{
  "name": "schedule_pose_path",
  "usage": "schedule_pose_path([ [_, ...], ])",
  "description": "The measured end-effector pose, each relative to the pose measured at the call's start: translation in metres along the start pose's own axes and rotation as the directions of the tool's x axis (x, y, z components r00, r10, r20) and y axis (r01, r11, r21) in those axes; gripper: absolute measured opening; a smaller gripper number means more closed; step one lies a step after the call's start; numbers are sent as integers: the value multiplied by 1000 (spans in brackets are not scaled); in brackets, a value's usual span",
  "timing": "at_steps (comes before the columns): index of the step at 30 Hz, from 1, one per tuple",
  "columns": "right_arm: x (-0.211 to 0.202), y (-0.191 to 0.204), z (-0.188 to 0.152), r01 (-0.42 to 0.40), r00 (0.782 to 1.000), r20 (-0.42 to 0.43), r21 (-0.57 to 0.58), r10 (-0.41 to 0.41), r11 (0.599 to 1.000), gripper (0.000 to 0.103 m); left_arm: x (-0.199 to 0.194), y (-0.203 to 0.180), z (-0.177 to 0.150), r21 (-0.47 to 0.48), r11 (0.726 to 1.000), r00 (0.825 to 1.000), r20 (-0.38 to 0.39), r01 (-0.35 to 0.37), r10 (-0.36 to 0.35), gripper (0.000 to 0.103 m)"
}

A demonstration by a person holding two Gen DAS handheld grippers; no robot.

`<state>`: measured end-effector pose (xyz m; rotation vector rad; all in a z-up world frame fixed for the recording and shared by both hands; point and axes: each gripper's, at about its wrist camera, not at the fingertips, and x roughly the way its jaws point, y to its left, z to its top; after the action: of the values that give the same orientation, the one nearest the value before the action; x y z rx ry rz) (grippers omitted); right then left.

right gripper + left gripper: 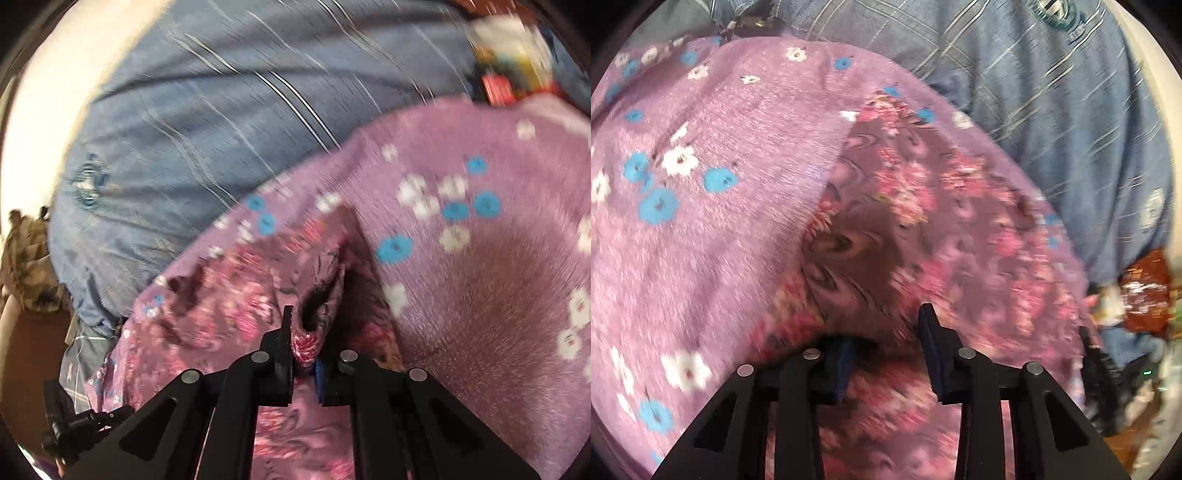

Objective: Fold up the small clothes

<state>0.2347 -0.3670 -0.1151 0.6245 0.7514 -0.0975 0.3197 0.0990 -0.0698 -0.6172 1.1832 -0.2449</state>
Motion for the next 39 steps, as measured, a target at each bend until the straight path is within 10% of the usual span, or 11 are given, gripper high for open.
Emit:
schedule_pose_path([
  [6, 6, -23, -7, 32, 987, -159, 59, -22, 998, 13, -26, -29, -17, 56, 996, 997, -52, 67, -64, 32],
  [13, -27, -33, 22, -22, 1000, 9, 101, 22, 995, 50, -60, -55, -5, 164, 986, 992, 125, -27, 6, 52],
  [16, 15, -15, 33, 61, 994, -94, -20, -62, 998, 47, -28, -53, 6, 173, 971, 977, 162, -167, 139, 51],
  [18, 33, 0, 33, 97, 986, -123, -119, -111, 988, 6, 6, -44, 10, 160, 961, 971, 122, -225, 207, 51],
  [23, 4, 17, 39, 104, 993, 76, -215, -89, 971, 6, 42, -46, 6, 202, 911, 932, 117, -361, 343, 48],
  [26, 44, -15, 30, 167, 974, -120, -174, -190, 970, 6, 45, -50, 2, 225, 902, 930, 120, -367, 349, 48],
  [29, 23, -15, 31, 171, 981, -69, -124, -181, 977, 17, 26, -47, -1, 195, 934, 951, 142, -299, 275, 44],
  [33, -25, 7, 22, 44, 997, 62, -150, -35, 988, 28, 38, -49, -6, 218, 906, 930, 138, -363, 340, 49],
  [37, 13, 1, -16, 66, 976, -189, -203, -105, 977, 37, 41, -56, -15, 243, 883, 915, 149, -402, 375, 51],
  [39, -10, 5, -19, 70, 987, -130, -214, -99, 974, 39, 24, -57, -24, 249, 911, 944, 98, -330, 315, 50],
])
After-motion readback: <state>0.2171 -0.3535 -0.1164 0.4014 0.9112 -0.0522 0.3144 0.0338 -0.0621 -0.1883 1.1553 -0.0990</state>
